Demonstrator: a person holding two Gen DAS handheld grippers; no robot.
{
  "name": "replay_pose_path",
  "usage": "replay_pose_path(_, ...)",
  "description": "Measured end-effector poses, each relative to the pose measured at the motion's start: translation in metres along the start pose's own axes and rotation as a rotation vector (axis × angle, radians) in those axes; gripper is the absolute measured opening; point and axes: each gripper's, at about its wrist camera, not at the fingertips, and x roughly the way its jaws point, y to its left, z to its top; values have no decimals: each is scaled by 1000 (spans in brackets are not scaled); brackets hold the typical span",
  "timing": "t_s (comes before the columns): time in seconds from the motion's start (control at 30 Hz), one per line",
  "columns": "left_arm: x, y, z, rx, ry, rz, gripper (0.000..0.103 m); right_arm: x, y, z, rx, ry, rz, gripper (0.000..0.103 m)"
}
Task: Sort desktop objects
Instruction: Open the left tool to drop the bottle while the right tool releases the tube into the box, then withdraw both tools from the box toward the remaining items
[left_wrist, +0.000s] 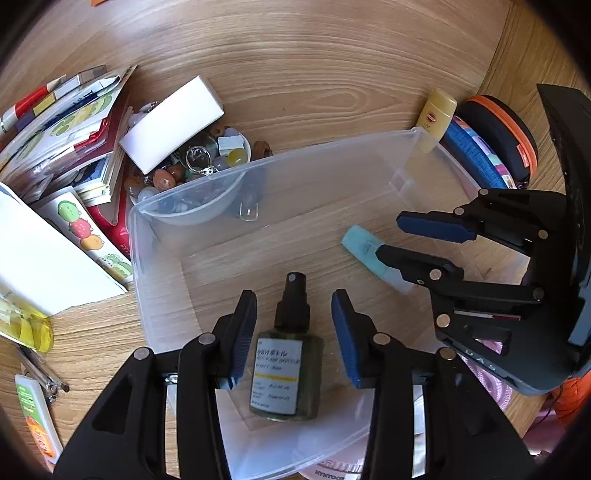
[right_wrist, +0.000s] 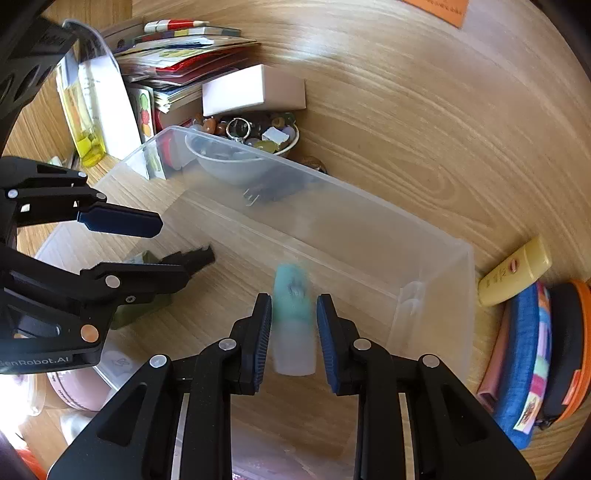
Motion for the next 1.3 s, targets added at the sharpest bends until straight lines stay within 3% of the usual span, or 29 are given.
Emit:
replay_pose_path(0.23,-8,0,-3,0,-13,5,50,-11,7,-2,-30,-19,-34,25)
replay_pose_path(0.27,-11,0,-4,-1,-20,9,57,-14,7,-3,-31,-26,-38,26)
replay_pose_path(0.3,-15,0,-4,-3,-30,13,62,-17,7,-4,-32,-33,-41,31)
replay_pose_path(0.43,-31,-4,-8,1,-62,24,64,-38,6,-7,-22,-81,-56,43)
replay_pose_path(0.53,-45,-7,-11,-4,-86,35,76,-52,7,-9,-10,-114,-74,52)
replay_pose_path(0.63,-60,-12,-16,-3,-114,48,79,-66,10,-11,2,-145,-100,62)
replay_pose_path(0.7,-69,-15,-19,-6,-128,65,91,-78,12,-15,6,-164,-116,68)
replay_pose_path(0.83,-88,-22,-28,3,-163,102,92,-101,14,-21,15,-206,-145,78)
replay_pose_path(1.3,-147,-32,-66,-25,-285,167,96,-167,9,-51,72,-324,-177,86)
